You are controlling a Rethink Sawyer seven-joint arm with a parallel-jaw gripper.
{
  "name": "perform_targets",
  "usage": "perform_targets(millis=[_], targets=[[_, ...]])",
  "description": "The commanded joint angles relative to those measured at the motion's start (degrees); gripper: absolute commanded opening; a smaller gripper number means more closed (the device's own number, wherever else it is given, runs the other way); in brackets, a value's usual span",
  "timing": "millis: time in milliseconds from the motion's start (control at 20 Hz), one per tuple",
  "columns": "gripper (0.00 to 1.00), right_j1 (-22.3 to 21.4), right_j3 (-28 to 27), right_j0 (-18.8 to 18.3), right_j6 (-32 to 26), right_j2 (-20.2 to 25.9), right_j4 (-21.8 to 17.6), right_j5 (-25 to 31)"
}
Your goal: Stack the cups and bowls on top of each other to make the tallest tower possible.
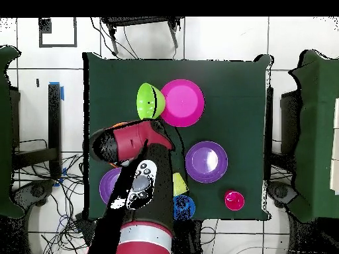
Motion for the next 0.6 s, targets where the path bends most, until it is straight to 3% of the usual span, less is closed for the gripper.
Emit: perform_targets(millis=[50,200,400,600], targets=[[1.00,-9.0,3.8,-3.2,-11.7,11.2,-0.1,-3.8],[1.00,-10.5,4.0,-5.7,-14.1,13.4,-3.4,-9.9],[1.00,-10.5,2.7,-9.7,-18.4,17.5,-6.5,-13.9],[1.00,-14.6,5.0,-16.1,-26.3,25.0,-4.9,-9.8]])
